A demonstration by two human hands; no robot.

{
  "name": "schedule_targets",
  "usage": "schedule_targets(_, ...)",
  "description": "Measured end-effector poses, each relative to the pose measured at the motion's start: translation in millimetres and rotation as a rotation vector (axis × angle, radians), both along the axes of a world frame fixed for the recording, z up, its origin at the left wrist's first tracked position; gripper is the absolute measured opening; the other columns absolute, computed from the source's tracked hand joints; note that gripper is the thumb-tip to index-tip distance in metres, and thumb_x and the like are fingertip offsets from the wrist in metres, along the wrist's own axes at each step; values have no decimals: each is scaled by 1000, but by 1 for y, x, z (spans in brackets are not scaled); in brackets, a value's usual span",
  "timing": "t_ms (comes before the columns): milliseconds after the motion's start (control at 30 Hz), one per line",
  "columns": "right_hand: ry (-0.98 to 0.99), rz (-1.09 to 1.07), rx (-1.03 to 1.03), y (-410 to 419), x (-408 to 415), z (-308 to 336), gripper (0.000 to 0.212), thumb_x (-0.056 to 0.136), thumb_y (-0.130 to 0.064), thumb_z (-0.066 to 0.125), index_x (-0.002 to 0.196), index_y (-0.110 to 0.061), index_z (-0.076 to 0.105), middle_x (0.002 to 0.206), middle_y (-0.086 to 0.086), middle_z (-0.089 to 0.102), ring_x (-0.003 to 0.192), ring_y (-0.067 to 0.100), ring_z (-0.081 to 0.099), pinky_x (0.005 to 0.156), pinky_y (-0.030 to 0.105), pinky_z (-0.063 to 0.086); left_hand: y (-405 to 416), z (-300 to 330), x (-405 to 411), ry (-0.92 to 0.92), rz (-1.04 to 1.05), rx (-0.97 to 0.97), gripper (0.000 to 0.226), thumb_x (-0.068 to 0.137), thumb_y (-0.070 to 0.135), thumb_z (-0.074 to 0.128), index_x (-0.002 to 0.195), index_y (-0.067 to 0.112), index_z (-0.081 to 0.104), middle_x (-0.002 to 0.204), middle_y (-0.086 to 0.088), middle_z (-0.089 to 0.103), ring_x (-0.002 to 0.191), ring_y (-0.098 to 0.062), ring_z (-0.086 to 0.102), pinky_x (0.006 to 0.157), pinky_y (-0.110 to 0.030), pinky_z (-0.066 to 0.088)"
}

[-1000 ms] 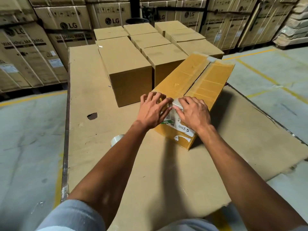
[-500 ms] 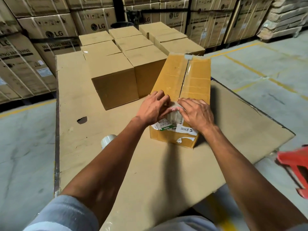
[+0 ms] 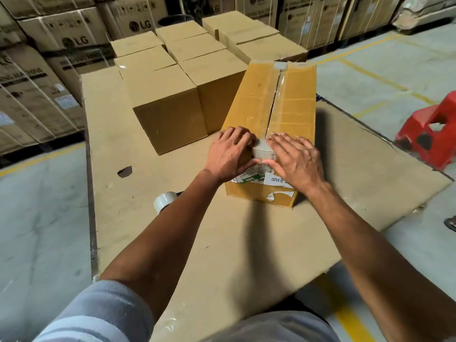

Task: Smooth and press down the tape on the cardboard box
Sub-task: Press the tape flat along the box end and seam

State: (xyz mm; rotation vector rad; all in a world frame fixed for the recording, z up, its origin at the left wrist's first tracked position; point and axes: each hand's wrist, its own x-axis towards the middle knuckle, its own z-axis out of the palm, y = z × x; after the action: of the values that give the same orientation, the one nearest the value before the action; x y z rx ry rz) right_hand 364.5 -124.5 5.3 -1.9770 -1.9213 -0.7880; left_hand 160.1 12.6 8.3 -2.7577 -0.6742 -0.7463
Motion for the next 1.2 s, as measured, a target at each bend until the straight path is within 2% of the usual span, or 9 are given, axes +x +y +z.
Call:
schedule_targets(133,2,5,-3,-1,1,2,65,101,-64,54,150,-22,57,155,0,58,142,21,57,115,43,43,2,0,-2,35,-5,7,78,93,84,57,137,20,59,136,-7,60,114,-31,56,92,-46,45)
schedule_targets(300,78,-32,21,1,-5,3,51,111,-48,37,149,-24,59,152,-2,60,140,20,58,116,42,42,-3,3,4,-5,72,-10,65,102,79,48,131,22,61,134,-4,61,115,-28,56,93,-47,46)
schedule_targets(467,60,-10,72,3,-3,0,50,111,-50,40,146,-22,63,149,0,64,137,21,62,112,42,48,-4,0,7,-15,90,15,66,103,79,46,130,21,62,133,-6,62,112,-29,56,91,-46,46)
schedule_targets(633,6,11,26,1,0,0,63,103,-62,51,149,-20,59,153,2,60,141,22,58,115,42,46,-4,0,4,20,52,38,77,97,86,48,134,20,58,136,-8,60,113,-31,56,91,-46,45)
schedule_targets(733,-2,2,-5,-1,0,1,67,102,-64,50,152,-20,55,156,2,57,143,22,56,117,43,44,-3,1,1,41,39,25,82,94,88,47,137,20,57,138,-8,59,117,-31,56,94,-46,44)
schedule_targets(833,29,-11,-20,-1,-1,2,57,109,-54,39,154,-21,53,156,1,56,144,22,55,118,43,43,-4,2,3,17,66,-12,71,100,83,45,136,23,59,139,-5,60,120,-28,55,95,-45,45)
schedule_targets(933,54,-20,14,0,-3,0,47,110,-44,46,150,-22,57,153,0,60,141,22,58,115,43,45,-7,0,7,-18,104,2,58,107,74,43,132,24,61,137,-3,61,116,-27,56,93,-44,45)
schedule_targets(1100,38,3,-6,0,0,1,51,109,-49,48,151,-20,57,153,1,60,141,21,58,115,43,47,-4,-2,6,-13,94,-1,60,106,75,44,133,24,61,137,-3,61,116,-27,57,94,-44,44)
schedule_targets(1200,12,12,-32,-2,1,2,61,105,-55,53,154,-18,53,155,2,57,143,21,56,117,43,46,-4,-2,4,21,69,7,69,103,80,44,136,22,59,139,-5,59,119,-28,57,96,-46,45)
